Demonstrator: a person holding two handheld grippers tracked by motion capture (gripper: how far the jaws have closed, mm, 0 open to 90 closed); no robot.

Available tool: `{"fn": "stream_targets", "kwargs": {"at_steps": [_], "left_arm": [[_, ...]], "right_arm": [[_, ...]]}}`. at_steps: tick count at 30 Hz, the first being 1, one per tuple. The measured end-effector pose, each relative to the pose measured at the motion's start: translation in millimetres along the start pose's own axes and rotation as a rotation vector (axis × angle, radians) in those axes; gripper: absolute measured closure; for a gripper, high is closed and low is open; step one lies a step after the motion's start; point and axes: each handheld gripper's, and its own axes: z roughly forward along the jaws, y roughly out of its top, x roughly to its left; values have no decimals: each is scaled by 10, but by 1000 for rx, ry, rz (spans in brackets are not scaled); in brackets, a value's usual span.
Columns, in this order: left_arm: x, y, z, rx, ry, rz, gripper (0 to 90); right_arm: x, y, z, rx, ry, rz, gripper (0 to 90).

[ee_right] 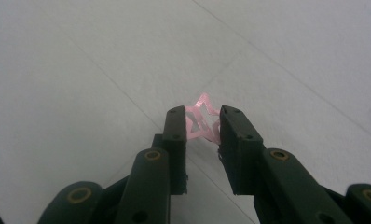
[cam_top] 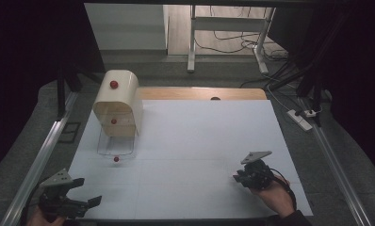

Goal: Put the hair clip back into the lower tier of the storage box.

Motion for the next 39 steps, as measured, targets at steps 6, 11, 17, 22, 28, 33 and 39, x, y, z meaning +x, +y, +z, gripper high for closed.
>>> {"fn": "stream_targets", "kwargs": {"at_steps": [6,11,17,22,28,33,39], "left_arm": [[1,1,4,1,-1,-1,5],[2,3,7,2,-3,-2,7],[2,4,8,4,-3,0,7],[3,4,9,5,-4,0,7],[6,5,9,5,-7,0,7],[9,5,9,3,-10,0,7],[6,12,15,8,-9,2,7]], "right_arm": [[47,51,-60,-50,13,-5,723],[61,92,-102,-82,36,18,724],[110,147,-132,-110,49,-3,724],[130,195,-151,-133,71,1,723],[161,262,-143,-149,97,-8,723],[219,346,-123,-165,142,-16,723],[305,460,-88,-173,161,-66,722]]}}
